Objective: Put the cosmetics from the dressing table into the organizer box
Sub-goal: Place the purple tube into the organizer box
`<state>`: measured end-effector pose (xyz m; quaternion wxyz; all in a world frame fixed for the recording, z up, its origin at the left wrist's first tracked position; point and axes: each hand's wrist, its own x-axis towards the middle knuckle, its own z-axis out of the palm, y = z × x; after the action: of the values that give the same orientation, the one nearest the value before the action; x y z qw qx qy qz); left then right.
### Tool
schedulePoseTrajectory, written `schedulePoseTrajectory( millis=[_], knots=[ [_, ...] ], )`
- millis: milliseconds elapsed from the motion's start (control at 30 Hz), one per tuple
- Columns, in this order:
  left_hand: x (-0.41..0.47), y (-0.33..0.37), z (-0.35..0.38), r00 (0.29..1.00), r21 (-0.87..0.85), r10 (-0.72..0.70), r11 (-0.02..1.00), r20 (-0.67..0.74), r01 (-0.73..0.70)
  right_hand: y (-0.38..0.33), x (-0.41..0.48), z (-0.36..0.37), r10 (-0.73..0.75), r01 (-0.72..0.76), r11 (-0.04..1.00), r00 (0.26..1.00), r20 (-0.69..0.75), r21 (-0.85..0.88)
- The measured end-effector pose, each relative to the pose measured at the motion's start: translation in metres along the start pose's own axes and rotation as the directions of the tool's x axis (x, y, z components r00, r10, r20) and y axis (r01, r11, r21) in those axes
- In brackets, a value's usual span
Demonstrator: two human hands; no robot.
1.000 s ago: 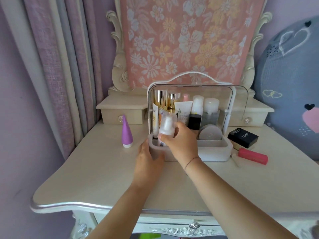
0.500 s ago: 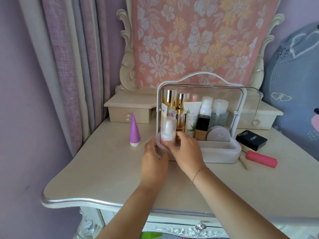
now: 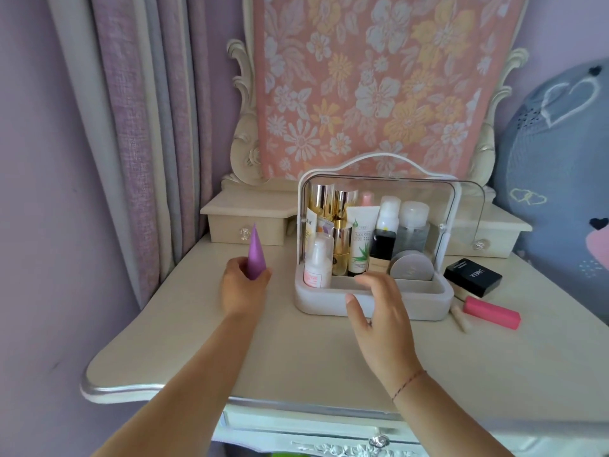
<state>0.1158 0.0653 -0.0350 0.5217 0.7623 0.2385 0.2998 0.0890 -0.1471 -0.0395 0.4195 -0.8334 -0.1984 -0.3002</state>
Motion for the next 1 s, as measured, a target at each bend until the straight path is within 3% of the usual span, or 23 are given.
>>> schedulePoseTrajectory(
  millis=[167, 267, 333, 433, 567, 667, 767, 833, 900, 1000],
  knots=[
    [-0.016, 0.008, -0.015, 0.999, -0.043, 0.020, 0.999, 0.037, -0.018, 0.000, -0.001, 0.000, -0.017, 0.017, 1.000, 1.000, -0.025, 0.021],
    [-0.044, 0.017, -0.033, 0.986, -0.301, 0.088, 0.953, 0.143, -0.041, -0.002, 0.000, -0.001, -0.031, 0.033, 0.996, 0.999, -0.031, 0.086],
    [-0.065, 0.028, -0.042, 0.911, -0.477, 0.226, 0.878, 0.344, -0.037, -0.008, 0.001, -0.006, 0.021, -0.024, 0.982, 1.000, 0.018, 0.189],
    [-0.083, 0.037, -0.038, 0.742, -0.492, 0.351, 0.870, 0.571, -0.033, -0.018, 0.009, -0.024, 0.118, -0.187, 0.914, 0.972, 0.205, 0.360],
    [-0.088, 0.043, -0.016, 0.603, -0.422, 0.357, 0.906, 0.713, -0.037, -0.026, 0.027, -0.049, 0.116, -0.311, 0.777, 0.925, 0.362, 0.547],
    [-0.093, 0.052, 0.001, 0.531, -0.393, 0.347, 0.919, 0.773, -0.028, -0.021, 0.041, -0.065, 0.115, -0.312, 0.785, 0.923, 0.367, 0.536],
    [-0.099, 0.064, 0.016, 0.581, -0.433, 0.369, 0.901, 0.725, -0.032, -0.009, 0.052, -0.074, 0.182, -0.349, 0.771, 0.922, 0.342, 0.532],
    [-0.099, 0.063, 0.021, 0.710, -0.413, 0.373, 0.902, 0.597, -0.127, 0.000, 0.061, -0.075, 0.233, -0.361, 0.767, 0.927, 0.294, 0.531],
    [-0.097, 0.054, 0.019, 0.839, -0.264, 0.372, 0.922, 0.396, -0.284, 0.009, 0.073, -0.073, 0.275, -0.350, 0.765, 0.936, 0.218, 0.540],
    [-0.088, 0.036, 0.012, 0.872, -0.078, 0.430, 0.902, 0.234, -0.424, 0.013, 0.087, -0.064, 0.294, -0.339, 0.786, 0.941, 0.170, 0.517]
  ],
)
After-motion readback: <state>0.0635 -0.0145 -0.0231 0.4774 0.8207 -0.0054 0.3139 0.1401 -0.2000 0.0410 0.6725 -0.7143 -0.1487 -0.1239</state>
